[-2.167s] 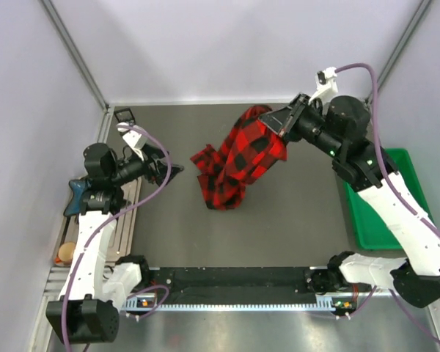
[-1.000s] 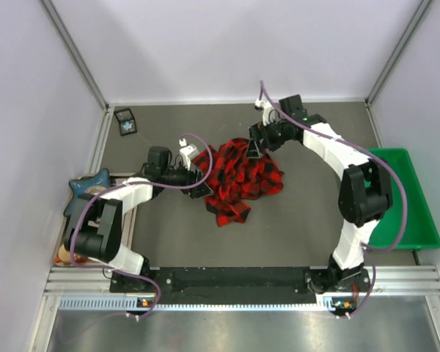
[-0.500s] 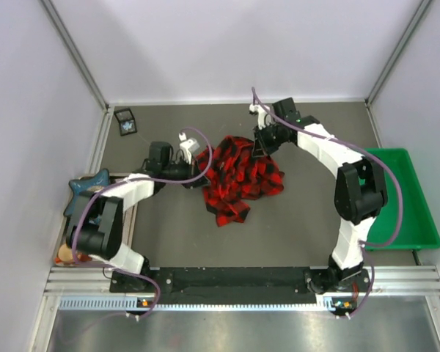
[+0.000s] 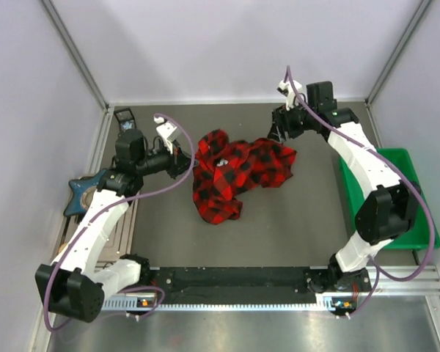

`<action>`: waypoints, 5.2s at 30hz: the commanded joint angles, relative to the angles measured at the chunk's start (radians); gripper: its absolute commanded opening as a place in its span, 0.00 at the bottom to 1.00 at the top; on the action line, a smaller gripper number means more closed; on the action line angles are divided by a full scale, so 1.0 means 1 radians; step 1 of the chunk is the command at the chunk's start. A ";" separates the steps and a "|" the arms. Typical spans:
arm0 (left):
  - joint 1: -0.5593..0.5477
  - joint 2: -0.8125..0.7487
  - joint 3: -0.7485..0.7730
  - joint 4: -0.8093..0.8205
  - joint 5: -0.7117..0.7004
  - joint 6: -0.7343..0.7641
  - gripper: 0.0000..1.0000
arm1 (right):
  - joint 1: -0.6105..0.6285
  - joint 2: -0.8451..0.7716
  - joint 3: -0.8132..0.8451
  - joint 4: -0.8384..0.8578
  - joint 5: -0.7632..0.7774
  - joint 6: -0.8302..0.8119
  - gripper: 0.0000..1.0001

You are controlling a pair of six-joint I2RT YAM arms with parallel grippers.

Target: Pin the brooch onto the clothing

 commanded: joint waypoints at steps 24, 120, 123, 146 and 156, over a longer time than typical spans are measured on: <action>0.005 0.090 -0.025 -0.058 -0.030 -0.059 0.00 | 0.370 0.195 -0.090 0.227 -0.370 0.528 0.52; 0.252 -0.054 -0.028 -0.731 -0.154 1.110 0.00 | 0.425 0.541 0.372 0.125 0.001 -0.985 0.00; 0.255 -0.010 0.024 -0.557 -0.203 0.861 0.00 | 0.373 0.427 0.409 0.126 0.041 -0.821 0.00; -0.376 -0.079 0.021 -0.650 -0.137 0.804 0.24 | 0.112 -0.699 -0.520 -0.050 0.081 -0.760 0.00; -0.383 -0.117 -0.085 -0.615 -0.228 0.976 0.69 | 0.117 -0.895 -0.766 -0.125 0.072 -0.785 0.00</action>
